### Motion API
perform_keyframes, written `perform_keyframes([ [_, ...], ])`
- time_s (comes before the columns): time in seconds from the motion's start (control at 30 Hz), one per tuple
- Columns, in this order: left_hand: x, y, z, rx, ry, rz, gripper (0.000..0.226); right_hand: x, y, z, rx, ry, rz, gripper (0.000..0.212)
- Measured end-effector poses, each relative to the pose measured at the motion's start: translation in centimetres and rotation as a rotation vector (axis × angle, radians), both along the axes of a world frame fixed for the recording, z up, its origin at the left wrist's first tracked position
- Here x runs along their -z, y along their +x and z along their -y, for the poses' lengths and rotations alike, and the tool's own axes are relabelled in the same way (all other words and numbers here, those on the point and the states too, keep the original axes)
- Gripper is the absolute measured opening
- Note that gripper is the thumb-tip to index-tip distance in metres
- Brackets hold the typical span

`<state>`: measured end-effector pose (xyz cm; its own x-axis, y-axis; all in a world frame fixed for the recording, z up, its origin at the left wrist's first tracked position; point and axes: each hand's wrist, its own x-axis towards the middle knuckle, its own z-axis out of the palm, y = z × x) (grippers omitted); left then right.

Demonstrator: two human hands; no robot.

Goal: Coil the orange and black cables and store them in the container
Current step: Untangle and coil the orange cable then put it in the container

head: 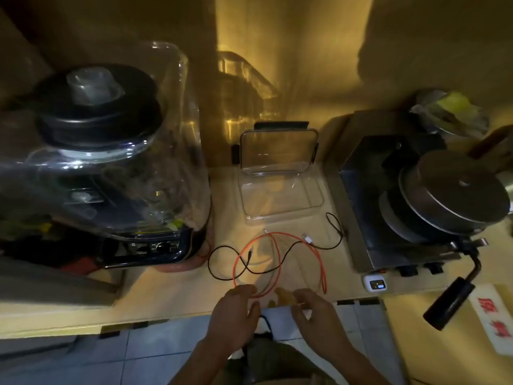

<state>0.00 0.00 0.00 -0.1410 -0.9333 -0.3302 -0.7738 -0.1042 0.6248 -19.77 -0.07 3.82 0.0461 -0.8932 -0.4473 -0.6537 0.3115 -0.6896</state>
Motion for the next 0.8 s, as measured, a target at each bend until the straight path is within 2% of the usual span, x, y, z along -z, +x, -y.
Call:
perform_keyframes([
  [0.13, 0.1, -1.4, 1.1, -0.017, 0.031, -0.02, 0.036, 1.2, -0.2, 1.8, 0.029, 0.089, 0.1, 0.01],
  [0.33, 1.3, -3.0, 2.6, -0.063, 0.041, 0.028, 0.03, 5.7, -0.2, 4.7, 0.068, 0.194, 0.188, 0.015],
  [0.47, 1.0, -3.5, 2.1, -0.11, 0.083, -0.038, 0.031, 5.7, 0.6, 6.4, 0.396, 0.474, 0.459, 0.011],
  [0.53, 1.5, -3.7, 2.2, -0.105, 0.101, -0.057, 0.034, 6.1, 0.7, 7.1, 0.437, 0.559, 0.53, 0.007],
  [0.67, 2.9, -3.8, 2.3, 0.012, 0.121, -0.113, 0.039, 6.5, 0.9, 7.7, 0.476, 0.706, 0.701, 0.02],
  [0.8, 4.0, -3.2, 1.8, 0.05, 0.064, -0.094, 0.032, 6.4, 0.5, 7.8, 0.485, 0.713, 0.785, 0.028],
])
